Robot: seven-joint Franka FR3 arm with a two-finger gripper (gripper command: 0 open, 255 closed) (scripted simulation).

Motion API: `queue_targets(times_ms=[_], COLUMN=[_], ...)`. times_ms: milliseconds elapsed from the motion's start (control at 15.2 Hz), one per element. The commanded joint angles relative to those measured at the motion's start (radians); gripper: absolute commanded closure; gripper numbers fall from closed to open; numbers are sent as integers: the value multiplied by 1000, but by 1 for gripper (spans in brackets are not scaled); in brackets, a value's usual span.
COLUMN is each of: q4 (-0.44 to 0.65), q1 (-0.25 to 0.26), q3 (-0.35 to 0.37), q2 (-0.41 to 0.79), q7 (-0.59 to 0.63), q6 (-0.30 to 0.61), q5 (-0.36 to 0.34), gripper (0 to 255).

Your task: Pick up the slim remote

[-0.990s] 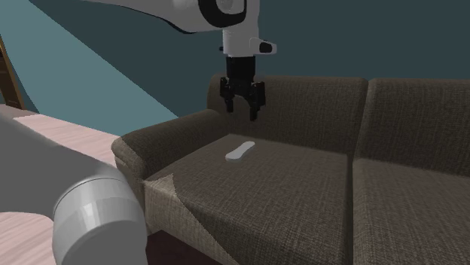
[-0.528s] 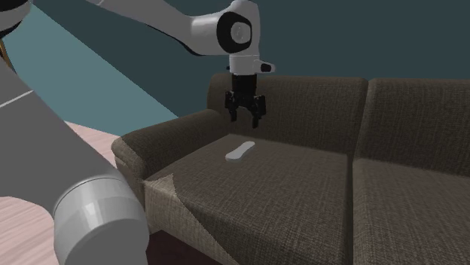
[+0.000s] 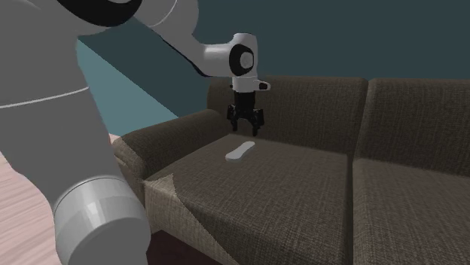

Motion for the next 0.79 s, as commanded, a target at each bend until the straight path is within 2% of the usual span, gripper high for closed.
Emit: queue_targets(times_ms=[0,594,726], q4=[43,290,277], q1=[11,88,90], q3=[23,68,66], q2=[72,416,427], q7=[25,123,127], q6=[20,58,82], q5=[-26,-179,-184], gripper=[0,0,0])
